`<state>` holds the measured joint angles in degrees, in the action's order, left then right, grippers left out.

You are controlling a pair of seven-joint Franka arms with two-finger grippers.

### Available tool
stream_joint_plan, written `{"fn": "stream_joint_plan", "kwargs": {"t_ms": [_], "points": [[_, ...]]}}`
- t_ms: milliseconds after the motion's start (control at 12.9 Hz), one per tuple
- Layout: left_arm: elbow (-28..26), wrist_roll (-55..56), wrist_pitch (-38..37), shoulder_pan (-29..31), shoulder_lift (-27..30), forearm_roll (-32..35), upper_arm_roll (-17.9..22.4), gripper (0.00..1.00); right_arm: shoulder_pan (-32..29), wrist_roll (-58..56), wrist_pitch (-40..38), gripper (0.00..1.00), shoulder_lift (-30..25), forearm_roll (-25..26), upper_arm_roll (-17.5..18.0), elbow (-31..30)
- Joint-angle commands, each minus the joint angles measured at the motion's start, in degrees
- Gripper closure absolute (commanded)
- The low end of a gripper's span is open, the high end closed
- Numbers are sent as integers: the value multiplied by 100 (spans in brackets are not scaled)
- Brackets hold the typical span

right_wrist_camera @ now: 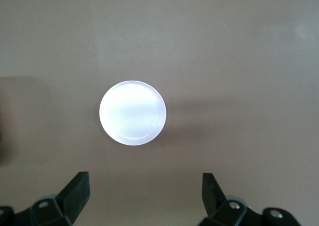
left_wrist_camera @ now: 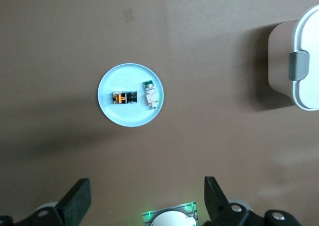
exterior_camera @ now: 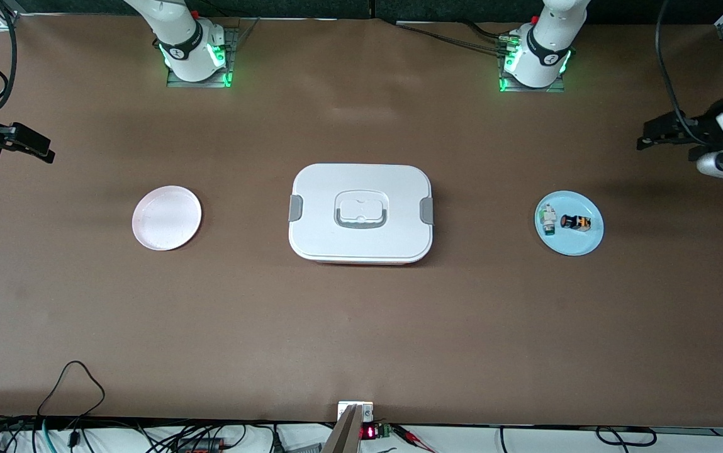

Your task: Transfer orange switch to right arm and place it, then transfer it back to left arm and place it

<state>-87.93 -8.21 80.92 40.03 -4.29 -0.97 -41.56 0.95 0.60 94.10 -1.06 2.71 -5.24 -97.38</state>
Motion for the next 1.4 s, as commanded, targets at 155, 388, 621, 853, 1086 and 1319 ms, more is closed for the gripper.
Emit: {"fn": "stream_joint_plan", "kwargs": {"t_ms": [155, 388, 621, 853, 1086, 1319], "points": [[66, 83, -23, -1686, 69, -87, 1715, 0, 63, 19, -102, 0, 44, 45, 40, 210], [13, 91, 21, -2900, 217, -96, 2904, 0, 45, -34, -111, 0, 44, -25, 14, 281], [-40, 197, 21, -3562, 332, -44, 3496, 0, 55, -42, -128, 0, 35, -16, 32, 298], [-327, 188, 405, -3633, 551, 193, 3514, 0, 54, -69, -128, 0, 0, 53, 23, 316], [-848, 188, 671, -3678, 886, 238, 3514, 0, 63, -104, -146, 0, -9, 54, 23, 316], [-1077, 145, 899, -3660, 1027, 194, 3514, 0, 63, -131, -163, 0, -9, 45, 14, 307]]}}
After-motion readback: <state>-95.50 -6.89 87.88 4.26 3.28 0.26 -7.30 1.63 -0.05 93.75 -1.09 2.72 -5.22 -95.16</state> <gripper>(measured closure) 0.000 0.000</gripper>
